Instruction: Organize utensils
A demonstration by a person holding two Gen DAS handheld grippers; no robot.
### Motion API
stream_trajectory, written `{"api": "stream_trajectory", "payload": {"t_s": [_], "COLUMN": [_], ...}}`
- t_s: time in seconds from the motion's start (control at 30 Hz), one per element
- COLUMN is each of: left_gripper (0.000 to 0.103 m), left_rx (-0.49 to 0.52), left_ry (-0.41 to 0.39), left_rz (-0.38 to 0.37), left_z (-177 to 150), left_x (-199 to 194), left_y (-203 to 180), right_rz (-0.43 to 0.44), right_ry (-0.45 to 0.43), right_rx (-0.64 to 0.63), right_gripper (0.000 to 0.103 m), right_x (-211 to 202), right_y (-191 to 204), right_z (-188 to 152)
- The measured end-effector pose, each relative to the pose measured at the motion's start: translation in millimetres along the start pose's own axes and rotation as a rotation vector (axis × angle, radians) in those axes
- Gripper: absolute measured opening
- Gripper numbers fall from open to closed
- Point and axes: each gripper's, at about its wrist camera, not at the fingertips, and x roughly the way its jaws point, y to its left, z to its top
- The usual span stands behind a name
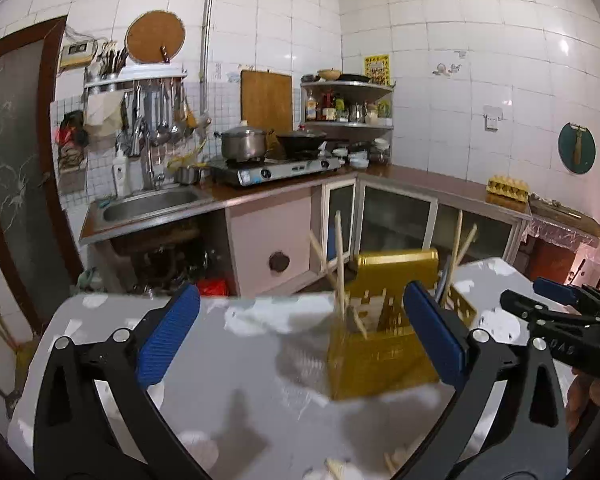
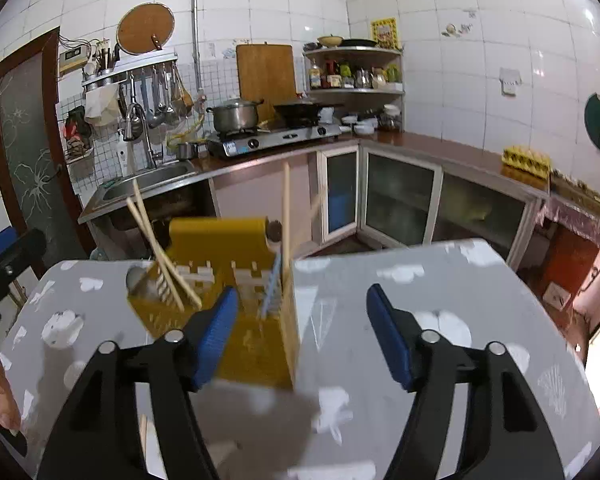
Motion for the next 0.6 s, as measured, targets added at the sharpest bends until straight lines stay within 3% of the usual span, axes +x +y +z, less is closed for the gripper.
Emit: {"api": "stream_trajectory", "payload": {"t_s": [0.3,0.6], "left_gripper": [0.098,0.098], "left_rx": [-0.024,-0.022], "left_ry": [0.18,0.364], "left_rz": [0.036,0.061], "left_z": [-65.9,-125.2], "left_x": [-4.0,16.7], "left_y": [18.3,19.0], "right_rz": [-0.014,0.011], "right_ry": [0.104,0.217], "right_rx": [0.002,-0.068], "right_gripper": [0.07,0.07], "right_x": [-11.6,5.0], "right_y": [-0.2,23.1], "right_z": [-60.6,-111.1]}}
